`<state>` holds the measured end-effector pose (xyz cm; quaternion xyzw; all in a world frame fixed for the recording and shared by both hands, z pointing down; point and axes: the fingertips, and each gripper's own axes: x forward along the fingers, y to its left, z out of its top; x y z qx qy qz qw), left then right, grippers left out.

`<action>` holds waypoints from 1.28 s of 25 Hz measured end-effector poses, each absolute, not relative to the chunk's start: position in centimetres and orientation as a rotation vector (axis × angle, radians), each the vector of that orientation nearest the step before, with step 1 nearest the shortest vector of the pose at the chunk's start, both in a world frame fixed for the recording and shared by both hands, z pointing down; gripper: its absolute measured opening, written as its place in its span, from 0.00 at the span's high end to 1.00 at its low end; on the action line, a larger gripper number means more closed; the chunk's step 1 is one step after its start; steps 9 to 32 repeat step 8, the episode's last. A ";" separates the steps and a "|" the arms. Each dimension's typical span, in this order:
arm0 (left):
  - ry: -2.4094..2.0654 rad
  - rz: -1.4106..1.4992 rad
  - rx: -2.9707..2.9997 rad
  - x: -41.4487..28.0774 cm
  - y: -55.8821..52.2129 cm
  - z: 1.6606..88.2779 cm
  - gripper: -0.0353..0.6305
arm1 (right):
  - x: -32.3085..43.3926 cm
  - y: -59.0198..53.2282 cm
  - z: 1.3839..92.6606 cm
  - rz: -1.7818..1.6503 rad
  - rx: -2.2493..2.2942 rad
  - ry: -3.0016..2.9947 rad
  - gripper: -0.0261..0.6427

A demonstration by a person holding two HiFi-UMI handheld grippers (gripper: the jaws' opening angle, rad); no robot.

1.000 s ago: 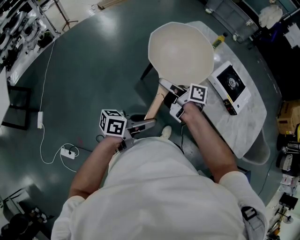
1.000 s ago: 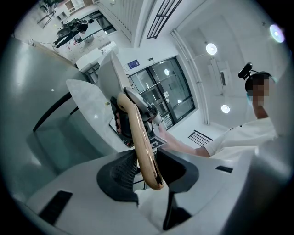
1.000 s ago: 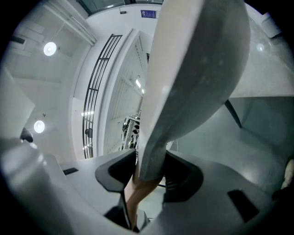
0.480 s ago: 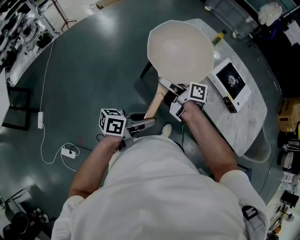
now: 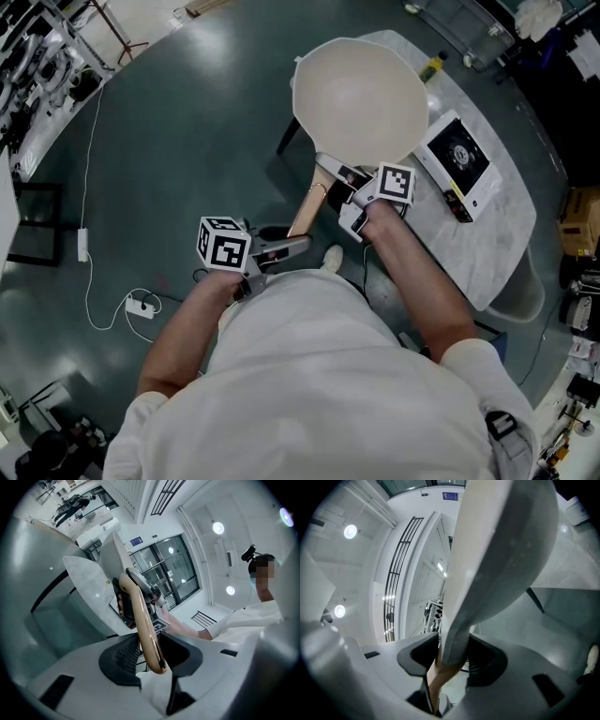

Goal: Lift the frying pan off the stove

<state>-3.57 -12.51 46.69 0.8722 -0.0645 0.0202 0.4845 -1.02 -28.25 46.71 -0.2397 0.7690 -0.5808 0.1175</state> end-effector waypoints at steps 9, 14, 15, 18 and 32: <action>-0.136 0.065 2.123 -3.3 -13.0 47.5 0.73 | -0.4 -28.7 47.7 -1.691 -0.715 2.234 0.69; -0.136 0.065 2.123 -3.3 -13.0 47.5 0.73 | -0.4 -28.7 47.7 -1.691 -0.715 2.234 0.69; -0.136 0.065 2.123 -3.3 -13.0 47.5 0.73 | -0.4 -28.7 47.7 -1.691 -0.715 2.234 0.69; -0.136 0.065 2.123 -3.3 -13.0 47.5 0.73 | -0.4 -28.7 47.7 -1.691 -0.715 2.234 0.69; -0.136 0.065 2.123 -3.3 -13.0 47.5 0.73 | -0.4 -28.7 47.7 -1.691 -0.715 2.234 0.69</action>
